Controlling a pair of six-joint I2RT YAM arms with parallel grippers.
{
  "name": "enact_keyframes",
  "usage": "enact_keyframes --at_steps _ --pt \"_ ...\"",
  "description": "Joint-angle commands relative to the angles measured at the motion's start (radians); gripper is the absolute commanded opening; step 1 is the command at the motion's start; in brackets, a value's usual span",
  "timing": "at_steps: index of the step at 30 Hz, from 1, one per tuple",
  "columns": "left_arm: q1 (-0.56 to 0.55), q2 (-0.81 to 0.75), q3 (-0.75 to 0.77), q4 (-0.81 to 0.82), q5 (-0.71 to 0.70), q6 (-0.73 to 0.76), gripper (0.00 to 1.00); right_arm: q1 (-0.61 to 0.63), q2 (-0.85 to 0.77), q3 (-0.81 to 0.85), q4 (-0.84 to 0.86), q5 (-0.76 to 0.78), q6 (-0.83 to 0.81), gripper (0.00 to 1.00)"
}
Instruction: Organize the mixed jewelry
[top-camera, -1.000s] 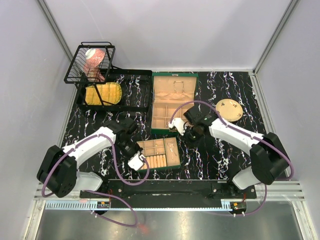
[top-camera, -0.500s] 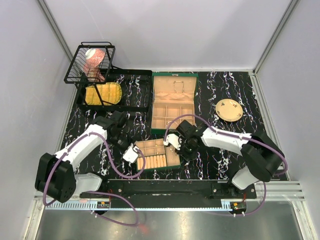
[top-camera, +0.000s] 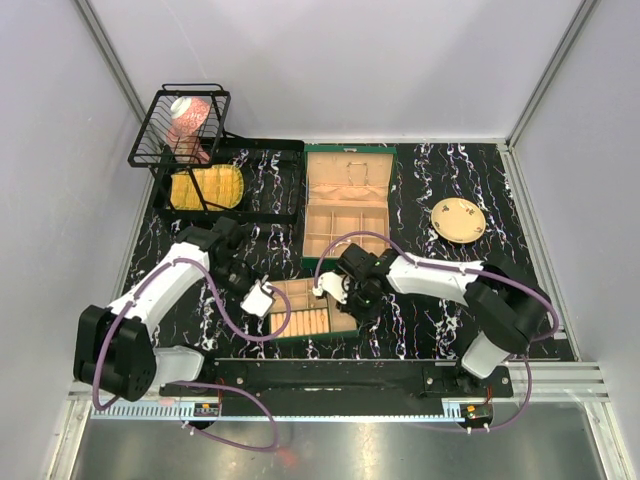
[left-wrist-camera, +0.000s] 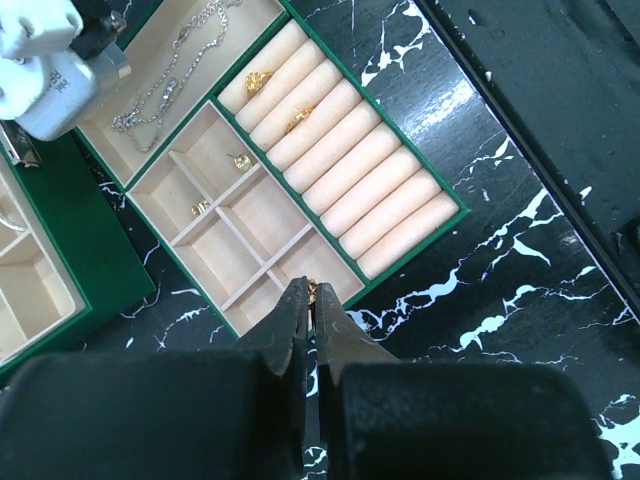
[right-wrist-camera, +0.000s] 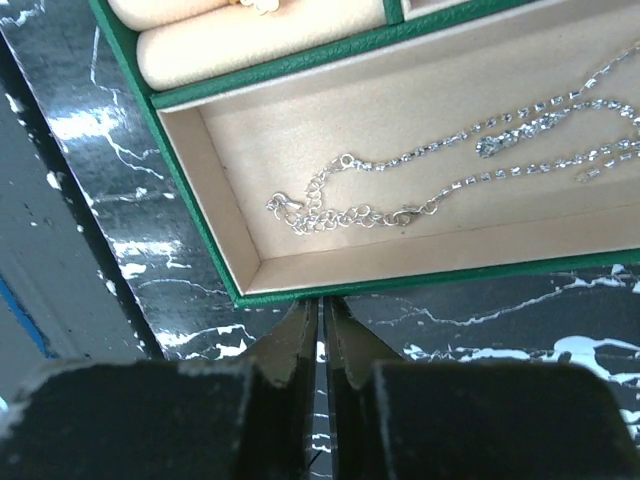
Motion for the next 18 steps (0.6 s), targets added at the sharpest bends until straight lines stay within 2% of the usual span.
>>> enact_keyframes --at_steps 1,13,18 --pt "0.019 0.02 0.04 -0.058 0.0 0.243 0.0 0.013 0.051 0.05 0.046 -0.052 0.024 0.11" --pt "0.123 0.056 0.049 -0.12 0.018 0.313 0.0 0.015 0.154 0.179 0.054 -0.138 0.063 0.09" --pt "0.146 0.082 0.062 -0.104 0.06 0.206 0.0 0.021 0.197 0.241 0.059 -0.148 0.073 0.08"
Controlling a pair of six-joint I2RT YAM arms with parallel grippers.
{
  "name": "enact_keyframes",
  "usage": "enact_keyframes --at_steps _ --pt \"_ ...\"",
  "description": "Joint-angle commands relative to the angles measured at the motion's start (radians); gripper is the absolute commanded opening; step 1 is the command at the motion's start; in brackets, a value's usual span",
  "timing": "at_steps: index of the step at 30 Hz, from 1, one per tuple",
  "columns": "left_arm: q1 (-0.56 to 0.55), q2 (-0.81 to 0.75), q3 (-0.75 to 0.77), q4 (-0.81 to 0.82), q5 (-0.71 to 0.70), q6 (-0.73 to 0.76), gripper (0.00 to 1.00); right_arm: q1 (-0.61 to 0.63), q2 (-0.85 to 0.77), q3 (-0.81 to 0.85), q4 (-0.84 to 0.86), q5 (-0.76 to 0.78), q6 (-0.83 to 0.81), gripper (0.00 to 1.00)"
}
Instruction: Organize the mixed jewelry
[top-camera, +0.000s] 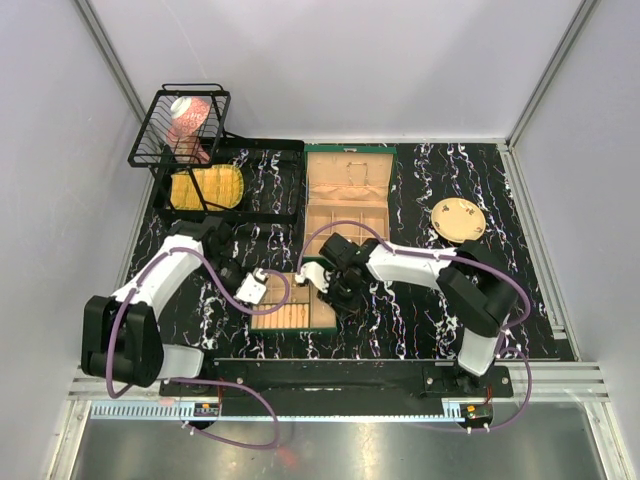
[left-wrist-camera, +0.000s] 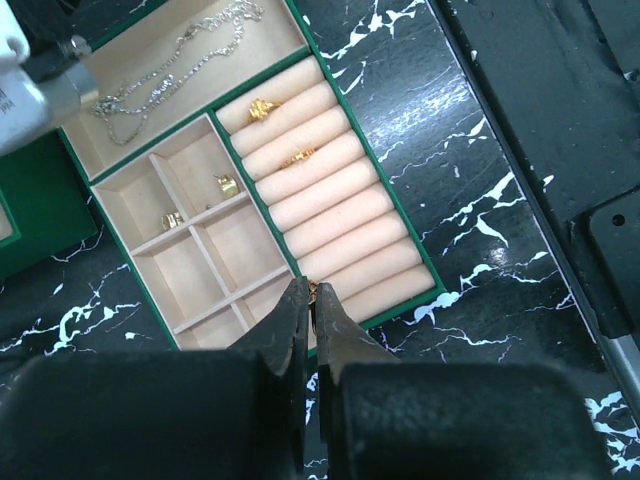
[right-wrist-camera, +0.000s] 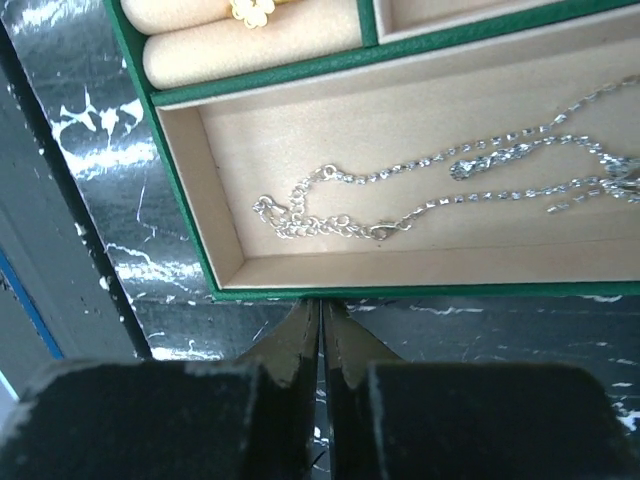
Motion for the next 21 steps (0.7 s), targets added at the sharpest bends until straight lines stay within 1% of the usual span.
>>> enact_keyframes --at_steps 1,3,9,10,12,13,15,16,21 --pt "0.031 0.02 0.049 -0.002 0.083 0.167 0.0 0.019 0.037 0.076 0.044 -0.036 0.02 0.08" --pt "0.045 0.014 0.04 0.02 0.109 0.137 0.0 0.027 0.057 0.099 0.053 -0.038 0.025 0.08" --pt "0.087 -0.032 -0.007 0.17 0.118 -0.098 0.0 0.052 0.098 0.152 0.084 -0.03 0.054 0.07" --pt "0.097 -0.046 -0.015 0.219 0.118 -0.189 0.0 0.058 0.101 0.157 0.09 -0.028 0.068 0.06" --pt "0.122 -0.062 -0.021 0.27 0.12 -0.302 0.0 0.062 0.114 0.172 0.109 -0.025 0.085 0.06" --pt "0.128 -0.067 -0.026 0.317 0.115 -0.401 0.0 0.064 0.118 0.177 0.116 -0.025 0.1 0.05" --pt "0.149 -0.089 -0.032 0.351 0.083 -0.478 0.0 0.072 0.127 0.189 0.139 -0.019 0.122 0.05" --pt "0.154 -0.095 -0.046 0.392 0.069 -0.55 0.0 0.076 0.13 0.192 0.148 -0.013 0.128 0.04" --pt "0.2 -0.145 -0.093 0.48 -0.009 -0.687 0.0 0.09 0.15 0.223 0.199 0.005 0.163 0.03"
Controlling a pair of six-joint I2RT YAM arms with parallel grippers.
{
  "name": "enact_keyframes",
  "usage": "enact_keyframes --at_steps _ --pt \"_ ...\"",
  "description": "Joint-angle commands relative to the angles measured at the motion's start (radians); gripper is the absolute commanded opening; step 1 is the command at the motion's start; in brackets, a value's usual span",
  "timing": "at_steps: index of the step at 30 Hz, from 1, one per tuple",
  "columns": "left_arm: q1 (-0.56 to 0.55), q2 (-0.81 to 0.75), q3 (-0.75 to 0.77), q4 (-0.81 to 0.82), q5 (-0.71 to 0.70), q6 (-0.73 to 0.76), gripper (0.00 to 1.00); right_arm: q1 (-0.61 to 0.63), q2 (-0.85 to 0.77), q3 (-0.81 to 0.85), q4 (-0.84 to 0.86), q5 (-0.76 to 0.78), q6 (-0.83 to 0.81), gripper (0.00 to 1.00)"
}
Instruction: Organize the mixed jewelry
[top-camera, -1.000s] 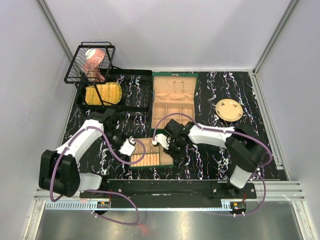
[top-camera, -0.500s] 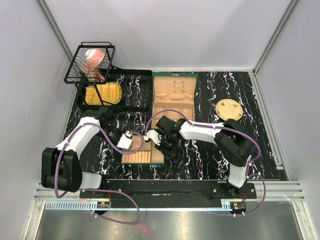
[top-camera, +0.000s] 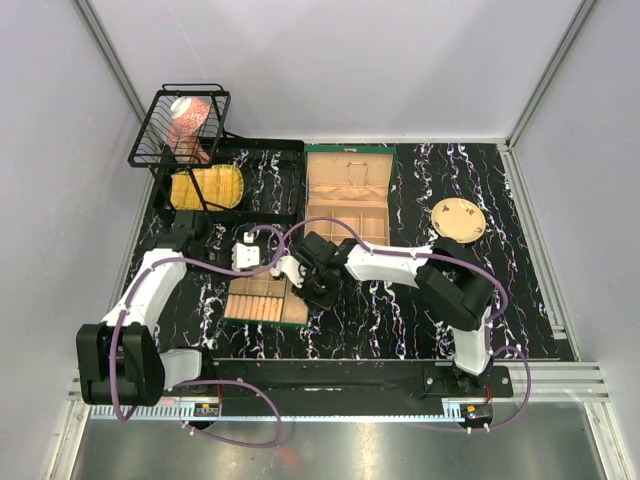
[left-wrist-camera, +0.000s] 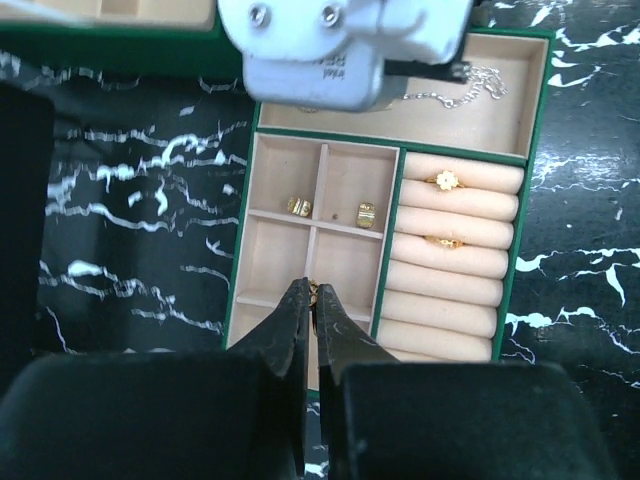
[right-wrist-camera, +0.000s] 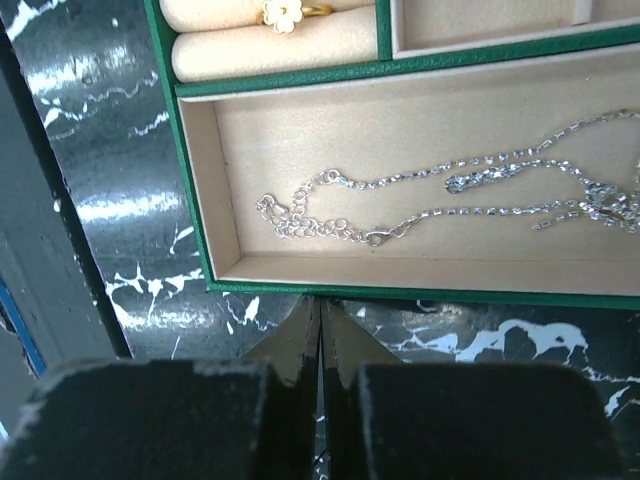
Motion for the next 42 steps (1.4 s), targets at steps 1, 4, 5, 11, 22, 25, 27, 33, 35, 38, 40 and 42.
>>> enact_keyframes --at_steps 1,4,5,11,22,25,27,33,35,38,40,42 --pt "0.054 -0.053 -0.044 0.135 -0.046 -0.219 0.0 0.023 0.022 0.063 0.099 0.021 0.061 0.04" --pt "0.105 -0.056 -0.038 0.135 -0.046 -0.277 0.0 0.029 0.037 0.081 0.127 0.03 0.085 0.03" --pt "0.117 -0.058 -0.035 0.134 -0.047 -0.293 0.0 0.029 0.042 0.088 0.136 0.033 0.093 0.03" --pt "0.2 -0.081 -0.044 0.149 -0.1 -0.409 0.0 0.059 0.089 0.146 0.176 0.075 0.127 0.02" --pt "0.272 -0.144 -0.084 0.105 -0.218 -0.498 0.0 0.082 0.175 0.255 0.21 0.148 0.176 0.01" --pt "0.285 -0.112 -0.086 0.094 -0.254 -0.514 0.0 0.082 0.172 0.256 0.214 0.167 0.182 0.01" --pt "0.291 -0.067 -0.073 0.065 -0.271 -0.514 0.0 0.082 0.163 0.253 0.217 0.174 0.19 0.02" --pt "0.306 -0.001 -0.064 0.048 -0.288 -0.529 0.0 0.083 0.135 0.238 0.22 0.205 0.204 0.09" --pt "0.306 -0.001 -0.078 0.065 -0.299 -0.541 0.0 0.083 0.126 0.232 0.222 0.21 0.2 0.09" --pt "0.306 0.005 -0.093 0.092 -0.319 -0.557 0.0 0.083 0.117 0.224 0.225 0.211 0.2 0.09" --pt "0.306 0.011 -0.099 0.106 -0.321 -0.564 0.0 0.083 0.114 0.22 0.23 0.211 0.199 0.09" --pt "0.306 0.024 -0.105 0.121 -0.324 -0.572 0.0 0.083 0.112 0.215 0.233 0.211 0.2 0.09"
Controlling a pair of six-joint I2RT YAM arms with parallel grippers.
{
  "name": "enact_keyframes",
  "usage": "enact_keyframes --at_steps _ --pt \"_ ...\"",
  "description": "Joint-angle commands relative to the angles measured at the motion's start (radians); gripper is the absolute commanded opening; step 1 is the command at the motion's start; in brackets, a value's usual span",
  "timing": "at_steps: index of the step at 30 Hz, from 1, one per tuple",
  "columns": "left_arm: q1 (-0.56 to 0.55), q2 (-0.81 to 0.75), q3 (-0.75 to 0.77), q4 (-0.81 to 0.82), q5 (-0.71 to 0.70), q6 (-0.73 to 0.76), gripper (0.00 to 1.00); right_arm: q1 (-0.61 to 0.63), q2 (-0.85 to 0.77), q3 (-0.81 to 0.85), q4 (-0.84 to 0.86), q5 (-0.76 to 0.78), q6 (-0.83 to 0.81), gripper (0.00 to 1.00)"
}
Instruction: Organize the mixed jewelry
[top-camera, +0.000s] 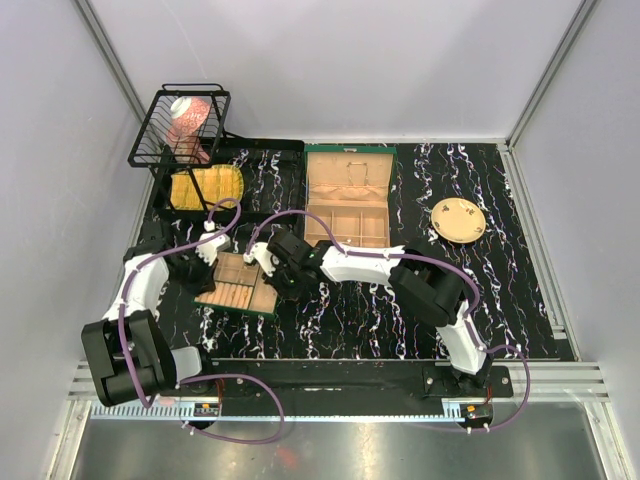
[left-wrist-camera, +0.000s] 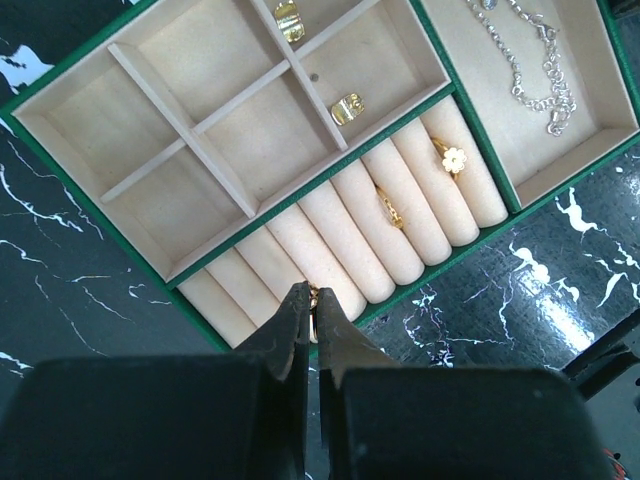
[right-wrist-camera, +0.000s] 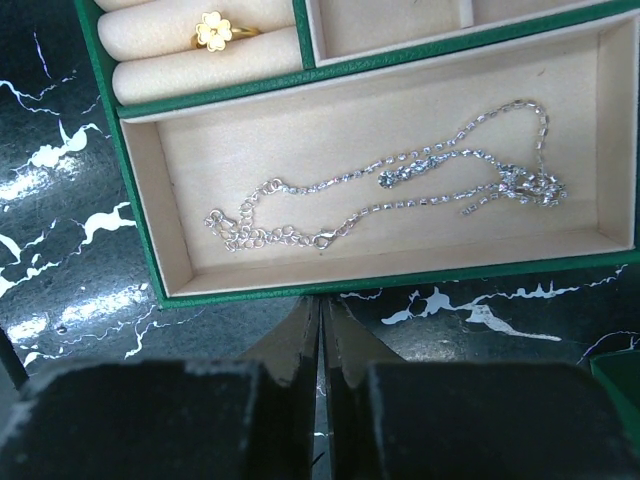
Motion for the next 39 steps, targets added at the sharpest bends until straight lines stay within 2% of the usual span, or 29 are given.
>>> enact_keyframes --at_steps 1,13,28,39 --pt "0.005 0.022 -0.016 0.052 -0.027 -0.037 0.0 0.008 -0.058 0.0 0.05 0.027 0.007 0.09" --pt "0.007 0.078 -0.019 0.125 -0.033 -0.092 0.0 0.008 -0.086 -0.037 0.056 0.061 -0.005 0.13" --pt "0.002 0.085 -0.013 0.058 -0.018 -0.065 0.0 0.008 -0.083 -0.04 0.057 0.084 -0.022 0.12" --pt "-0.068 0.086 -0.013 0.082 -0.085 -0.16 0.0 0.01 -0.083 -0.046 0.057 0.095 -0.022 0.12"
